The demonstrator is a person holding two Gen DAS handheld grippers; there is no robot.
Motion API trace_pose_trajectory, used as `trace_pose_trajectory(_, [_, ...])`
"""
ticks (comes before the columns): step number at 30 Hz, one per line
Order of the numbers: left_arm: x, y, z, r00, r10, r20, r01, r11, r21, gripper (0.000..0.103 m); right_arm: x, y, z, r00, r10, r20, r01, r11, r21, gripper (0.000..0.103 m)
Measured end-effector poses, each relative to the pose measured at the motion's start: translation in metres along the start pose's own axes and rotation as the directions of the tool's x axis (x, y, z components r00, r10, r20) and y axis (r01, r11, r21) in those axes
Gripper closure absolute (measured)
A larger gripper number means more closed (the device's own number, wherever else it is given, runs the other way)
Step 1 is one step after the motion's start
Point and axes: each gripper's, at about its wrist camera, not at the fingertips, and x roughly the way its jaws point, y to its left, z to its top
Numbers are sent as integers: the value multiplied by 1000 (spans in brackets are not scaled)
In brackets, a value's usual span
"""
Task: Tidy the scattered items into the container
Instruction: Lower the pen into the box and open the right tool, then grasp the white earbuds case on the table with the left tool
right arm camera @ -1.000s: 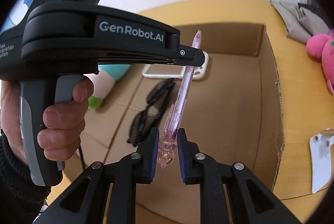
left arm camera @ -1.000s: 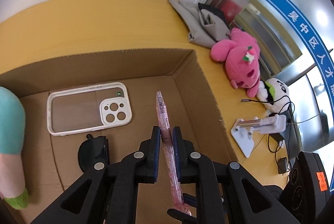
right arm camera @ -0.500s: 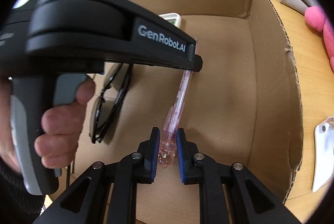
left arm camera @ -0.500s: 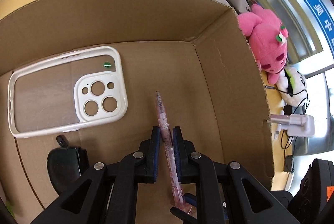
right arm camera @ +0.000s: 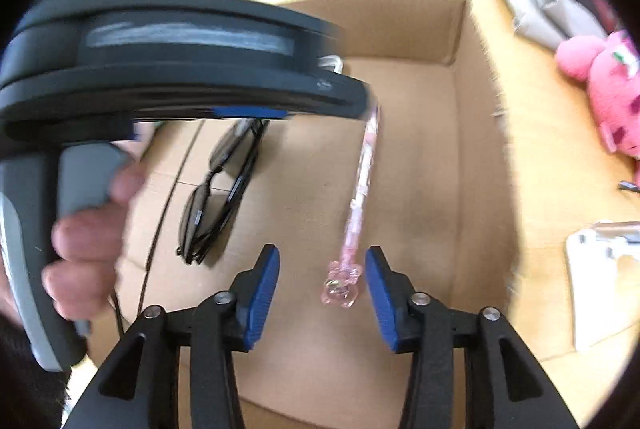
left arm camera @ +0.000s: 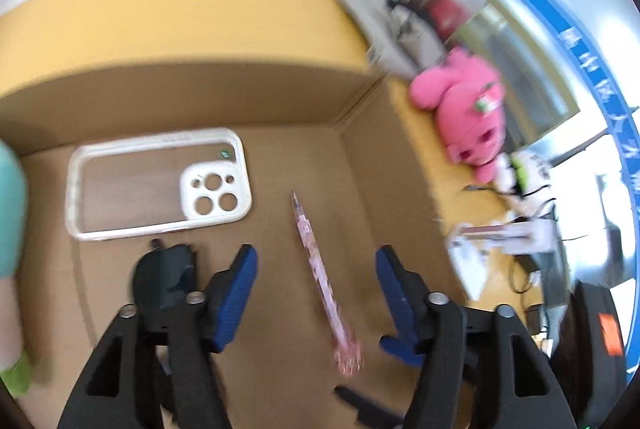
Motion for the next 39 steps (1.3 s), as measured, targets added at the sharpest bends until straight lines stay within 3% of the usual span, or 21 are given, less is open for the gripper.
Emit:
trace_pose_trajectory(4, [-78,1,-34,984,37,172,-45,998,42,18,-43,2,-25,993,2,116,-4,1000,15,41])
trace_pose_trajectory(8, [-146,9,-89,951,102,292,-130,988,79,10,-70,2,-50,974,69,215,-80,996,40,38])
trace_pose_trajectory(13, [-193,42,-169,913,233,333,-262,964,42,8,-72,28,-68,955,143,258,-154,988,25,36])
trace_pose_trajectory(19, [-173,78,-242,911,350,219,-361,932,12,8,-71,63,-101,956,190,224,-185,982,-42,36])
trace_pose_trajectory(20, [-168,76,-250,889,390,242,-408,913,25,8,-72,68,-104,955,179,235,-170,984,-55,36])
trace_pose_trajectory(21, [-162,74,-254,879,415,234,-435,899,41,8,-75,70,-108,955,176,237,-165,984,-66,36])
trace_pose_trajectory(24, [-148,75,-266,898,396,190,-412,910,52,11,-87,75,-117,942,207,266,-190,978,-87,36])
trace_pose_trajectory(28, [-131,74,-277,921,358,151,-371,926,71,11,-103,77,-129,937,187,296,-155,980,-128,36])
trace_pose_trajectory(32, [-112,85,-270,927,359,109,-365,930,36,22,-95,73,-140,947,184,263,-164,982,-97,36])
trace_pose_trajectory(34, [-101,92,-269,917,394,65,-395,919,4,37,-88,72,-145,954,180,240,-166,983,-80,36])
trace_pose_trajectory(35, [-98,93,-268,904,423,69,-424,906,9,42,-85,73,-148,956,182,230,-168,983,-78,36])
trace_pose_trajectory(37, [-94,93,-268,899,433,70,-435,900,16,52,-82,74,-153,959,184,217,-170,982,-82,36])
trace_pose_trajectory(39, [-93,93,-267,906,418,69,-420,907,20,56,-79,76,-157,960,191,205,-177,981,-85,36])
